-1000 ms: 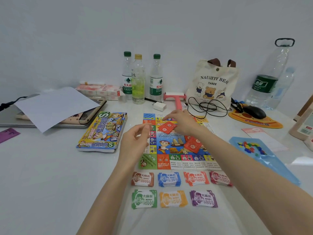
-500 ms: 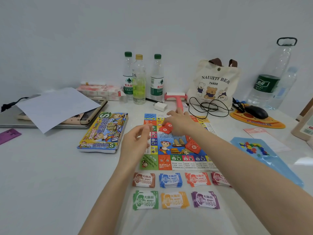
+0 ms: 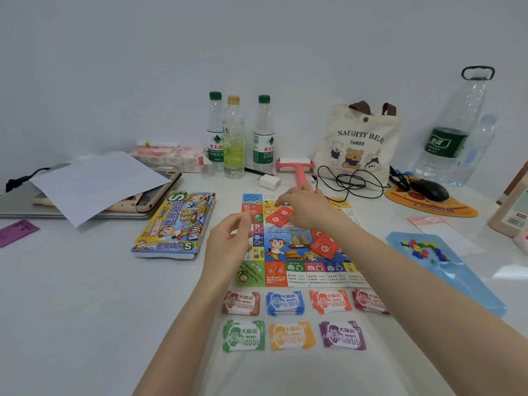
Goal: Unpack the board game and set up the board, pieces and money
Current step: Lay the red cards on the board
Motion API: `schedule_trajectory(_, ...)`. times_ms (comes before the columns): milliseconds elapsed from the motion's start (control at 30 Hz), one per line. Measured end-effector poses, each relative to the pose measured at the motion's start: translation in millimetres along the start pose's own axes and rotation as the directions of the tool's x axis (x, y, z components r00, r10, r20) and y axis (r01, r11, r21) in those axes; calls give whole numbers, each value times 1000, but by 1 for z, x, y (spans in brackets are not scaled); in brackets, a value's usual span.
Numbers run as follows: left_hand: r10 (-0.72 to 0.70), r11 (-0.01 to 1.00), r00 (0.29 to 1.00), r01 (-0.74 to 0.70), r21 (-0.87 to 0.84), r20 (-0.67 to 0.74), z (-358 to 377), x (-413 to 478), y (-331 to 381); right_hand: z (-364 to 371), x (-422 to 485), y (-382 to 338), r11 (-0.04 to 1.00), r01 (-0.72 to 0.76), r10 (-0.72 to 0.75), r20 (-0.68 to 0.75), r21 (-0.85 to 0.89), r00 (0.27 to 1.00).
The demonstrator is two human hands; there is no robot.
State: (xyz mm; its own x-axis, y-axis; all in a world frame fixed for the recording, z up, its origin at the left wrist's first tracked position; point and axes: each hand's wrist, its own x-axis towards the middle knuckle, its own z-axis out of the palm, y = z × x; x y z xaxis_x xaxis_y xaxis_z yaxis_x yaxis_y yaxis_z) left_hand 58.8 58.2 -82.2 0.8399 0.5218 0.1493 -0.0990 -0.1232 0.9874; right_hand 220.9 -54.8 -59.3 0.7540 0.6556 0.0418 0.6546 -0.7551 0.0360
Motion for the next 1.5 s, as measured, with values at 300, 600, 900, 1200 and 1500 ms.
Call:
schedule_trajectory(300,14,1000,1000,-14,-26,3,7,-10,10,-28,-70,7,989,0,31,-201,150,979)
schedule_trajectory(600,73,996,992,-78,39,106,33,-30,20,-13,-144,52,913,-92,201,-241,397,950)
schedule_trajectory(900,104,991,962,-123,60,252,91,-55,37,-2,-173,127,816,-341,464,-178,466,868)
schedule_trajectory(1200,94,992,948,-116,57,303,129,-60,45,1,-163,165,809,-502,512,51,307,857)
schedule_trajectory(1500,68,991,953,-98,90,294,144,-48,41,22,-150,173,798,-479,494,59,365,867)
